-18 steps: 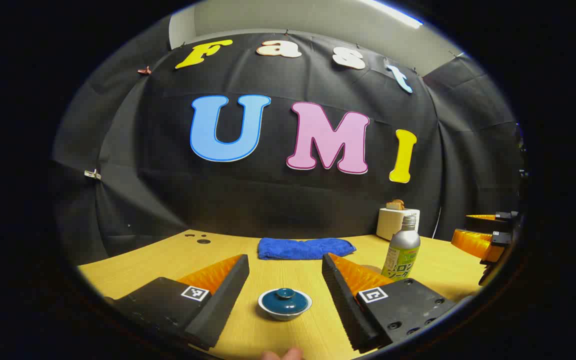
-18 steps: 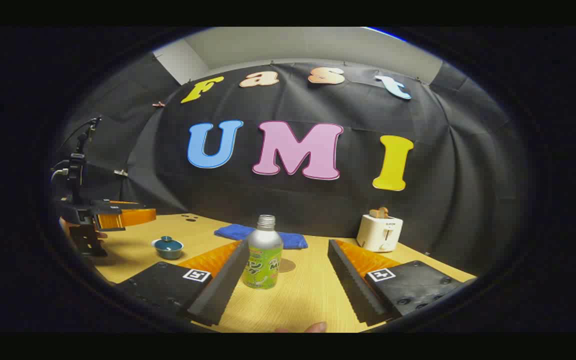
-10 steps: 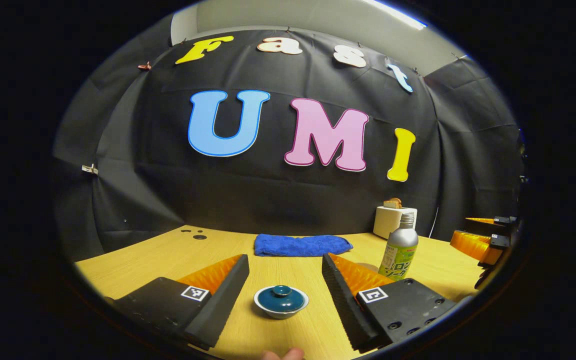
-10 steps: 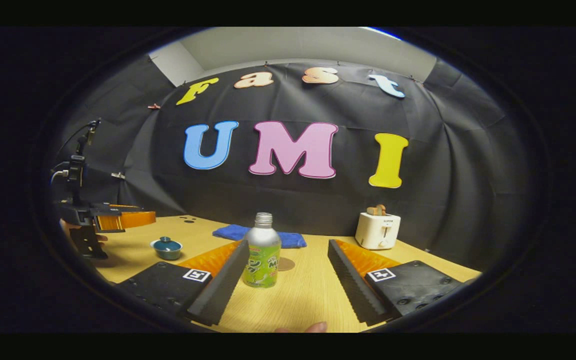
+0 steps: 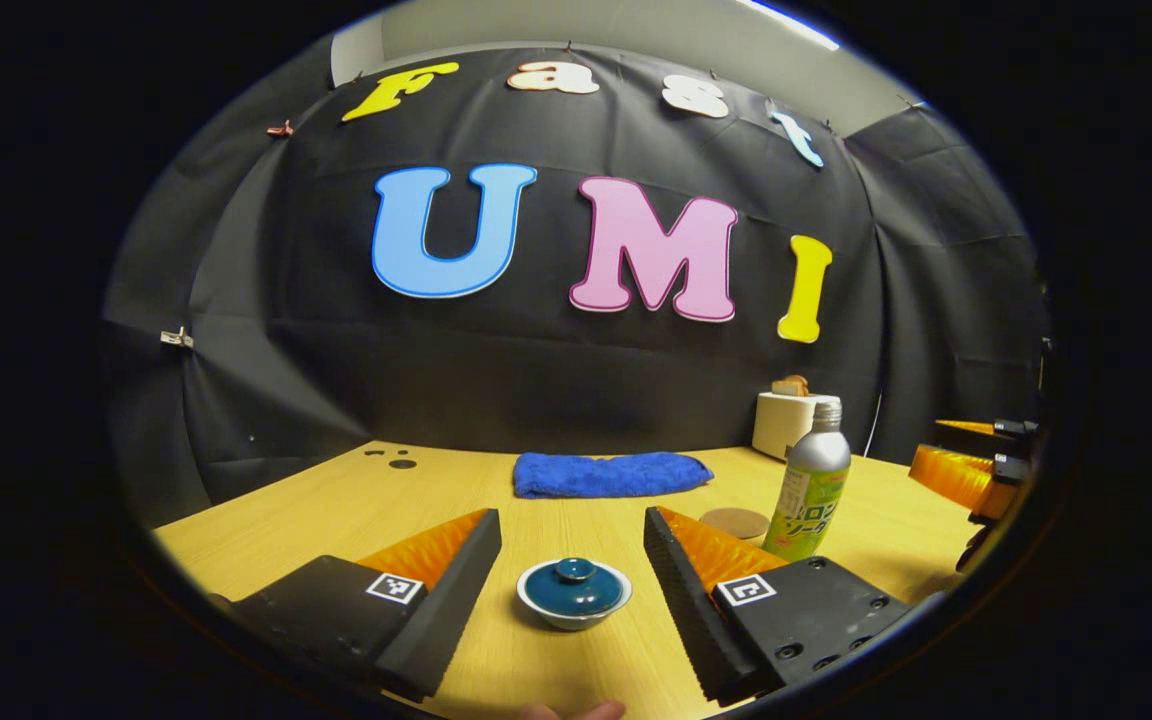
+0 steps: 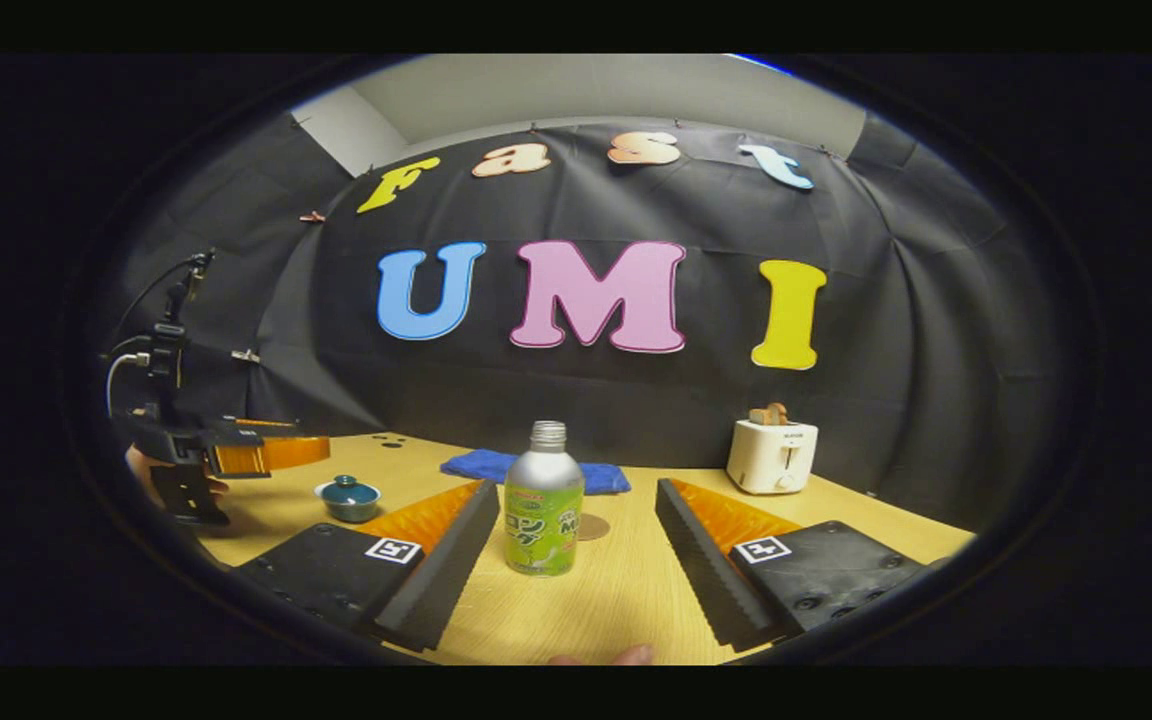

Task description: Open the teacup lid with one hand, grasp the water bottle and pour water into the teacup with the other hand; after pouring, place the water bottle on the coaster and then close the teacup lid.

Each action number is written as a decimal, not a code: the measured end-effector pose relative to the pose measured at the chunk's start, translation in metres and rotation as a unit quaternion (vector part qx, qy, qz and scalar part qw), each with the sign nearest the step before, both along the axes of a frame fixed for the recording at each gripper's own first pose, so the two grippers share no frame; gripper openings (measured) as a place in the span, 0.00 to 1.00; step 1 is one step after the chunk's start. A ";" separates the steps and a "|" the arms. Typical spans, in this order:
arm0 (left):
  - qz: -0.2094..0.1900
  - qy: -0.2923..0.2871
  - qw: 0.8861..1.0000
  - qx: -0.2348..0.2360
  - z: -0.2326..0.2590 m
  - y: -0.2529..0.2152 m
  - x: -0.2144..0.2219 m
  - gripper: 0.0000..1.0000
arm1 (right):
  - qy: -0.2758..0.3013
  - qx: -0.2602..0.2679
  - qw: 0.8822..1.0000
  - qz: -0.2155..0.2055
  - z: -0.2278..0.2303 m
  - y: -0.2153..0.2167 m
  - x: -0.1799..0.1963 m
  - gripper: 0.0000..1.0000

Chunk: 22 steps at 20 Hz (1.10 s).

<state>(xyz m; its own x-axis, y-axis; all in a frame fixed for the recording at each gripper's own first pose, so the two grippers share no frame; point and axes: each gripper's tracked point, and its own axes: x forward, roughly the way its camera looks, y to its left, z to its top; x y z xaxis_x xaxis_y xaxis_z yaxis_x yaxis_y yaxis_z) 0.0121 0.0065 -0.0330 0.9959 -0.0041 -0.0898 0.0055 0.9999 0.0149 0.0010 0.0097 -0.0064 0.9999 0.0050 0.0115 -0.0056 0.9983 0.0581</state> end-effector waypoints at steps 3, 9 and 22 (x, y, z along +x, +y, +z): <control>0.007 0.027 1.000 -0.007 -0.018 0.006 0.018 0.89 | -0.002 0.003 1.000 0.005 0.000 0.002 0.002 0.96; -0.016 0.116 0.993 0.015 -0.065 0.001 0.044 0.87 | 0.000 0.005 1.000 0.006 -0.003 -0.005 0.003 0.98; -0.005 0.112 0.993 0.026 -0.064 -0.005 0.058 0.43 | 0.006 0.020 1.000 0.001 -0.012 -0.020 0.000 0.98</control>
